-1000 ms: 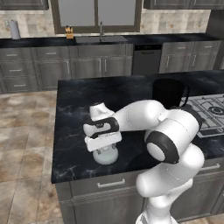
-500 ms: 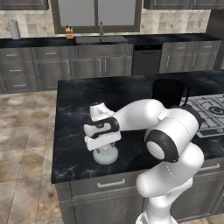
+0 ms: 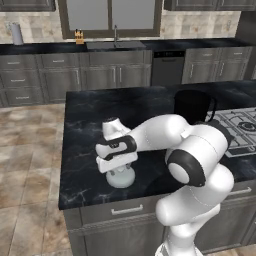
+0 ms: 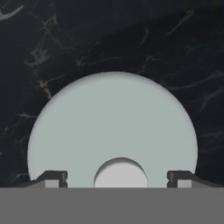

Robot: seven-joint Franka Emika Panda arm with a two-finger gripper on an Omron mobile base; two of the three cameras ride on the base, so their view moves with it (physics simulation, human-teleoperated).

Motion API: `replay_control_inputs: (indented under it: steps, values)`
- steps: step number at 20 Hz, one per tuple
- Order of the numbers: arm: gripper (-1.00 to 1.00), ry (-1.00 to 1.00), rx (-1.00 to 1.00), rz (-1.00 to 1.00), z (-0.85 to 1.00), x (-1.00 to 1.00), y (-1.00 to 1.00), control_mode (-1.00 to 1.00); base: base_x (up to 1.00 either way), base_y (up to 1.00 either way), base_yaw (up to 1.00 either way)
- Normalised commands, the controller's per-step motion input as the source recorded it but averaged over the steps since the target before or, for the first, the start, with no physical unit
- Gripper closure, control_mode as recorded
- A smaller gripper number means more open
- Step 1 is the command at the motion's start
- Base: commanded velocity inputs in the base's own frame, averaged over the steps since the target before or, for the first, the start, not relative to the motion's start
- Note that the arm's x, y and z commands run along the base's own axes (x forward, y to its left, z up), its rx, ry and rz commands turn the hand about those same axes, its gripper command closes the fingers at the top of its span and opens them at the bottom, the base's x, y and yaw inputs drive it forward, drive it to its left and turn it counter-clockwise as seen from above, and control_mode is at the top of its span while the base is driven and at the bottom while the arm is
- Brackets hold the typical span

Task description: Close the lid blender by securely placing the lid on top.

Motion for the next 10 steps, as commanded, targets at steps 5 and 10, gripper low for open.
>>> replay_control_inputs:
  steps: [5,10]
  values:
    - [1.0,0.0,0.0,0.0,-0.62,-0.14,0.0,-1.0,0.0,0.0,0.0]
    - [1.0,-0.05,0.04,0.0,-0.24,-0.19,0.0,-1.0,0.0,0.0,0.0]
